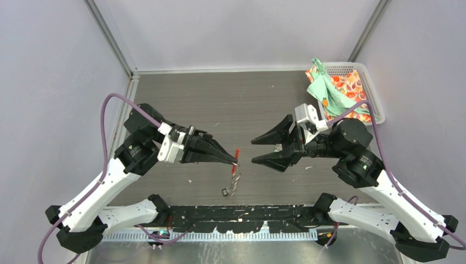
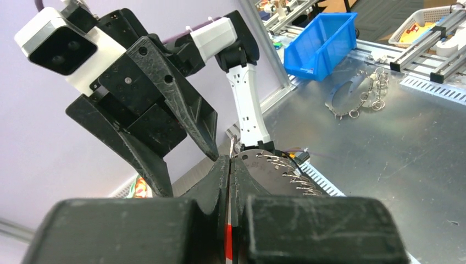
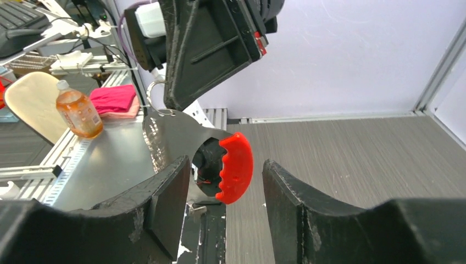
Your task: Put the keys on the keyring
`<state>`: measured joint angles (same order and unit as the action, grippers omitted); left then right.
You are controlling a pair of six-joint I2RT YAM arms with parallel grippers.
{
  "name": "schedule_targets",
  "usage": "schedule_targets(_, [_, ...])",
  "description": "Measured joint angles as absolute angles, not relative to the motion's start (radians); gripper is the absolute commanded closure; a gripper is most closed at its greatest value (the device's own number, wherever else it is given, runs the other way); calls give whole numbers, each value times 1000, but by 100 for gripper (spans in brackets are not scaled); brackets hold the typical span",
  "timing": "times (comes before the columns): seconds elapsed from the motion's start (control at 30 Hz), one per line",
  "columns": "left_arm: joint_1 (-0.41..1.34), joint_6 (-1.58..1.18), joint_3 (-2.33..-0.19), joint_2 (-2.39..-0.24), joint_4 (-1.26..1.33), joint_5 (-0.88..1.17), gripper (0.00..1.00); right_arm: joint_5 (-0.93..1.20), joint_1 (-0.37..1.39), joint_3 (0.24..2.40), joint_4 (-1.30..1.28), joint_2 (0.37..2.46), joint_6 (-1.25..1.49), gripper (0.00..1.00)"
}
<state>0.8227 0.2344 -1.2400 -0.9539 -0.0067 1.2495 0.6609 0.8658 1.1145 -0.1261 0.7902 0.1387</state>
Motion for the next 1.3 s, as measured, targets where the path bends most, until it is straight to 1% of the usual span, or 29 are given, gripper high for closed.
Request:
schedule_targets(0.2, [836, 197, -1245, -956, 31, 1203, 100, 695, 866, 1103, -75, 772, 145, 43])
schedule_targets(0.33, [837, 199, -1245, -955, 16, 1123, 100, 689, 866, 1103, -67, 772, 150, 43])
schedule_targets(0.43, [837, 225, -1245, -951, -45, 1039, 100, 669, 866, 1110, -87, 773, 153, 44])
schedule_targets(0.67, [837, 330, -1245, -949, -260, 907, 100, 611, 866, 1285, -304, 858, 121, 49])
schedule_targets(0.83, [837, 384, -1256, -953, -386, 871, 100, 569, 866, 1438, -521, 945, 46, 51])
schedule_targets(1.0, [837, 423, -1331, -999, -519, 843, 100, 538, 866, 1549, -734, 1031, -43, 52])
schedule_targets(1.17, [837, 432, -1393, -1047, -637, 811, 100, 535, 866, 1578, -835, 1097, -84, 54])
schedule_targets(1.3, [837, 431, -1425, -1081, -707, 791, 100, 542, 866, 1579, -855, 1128, -97, 56])
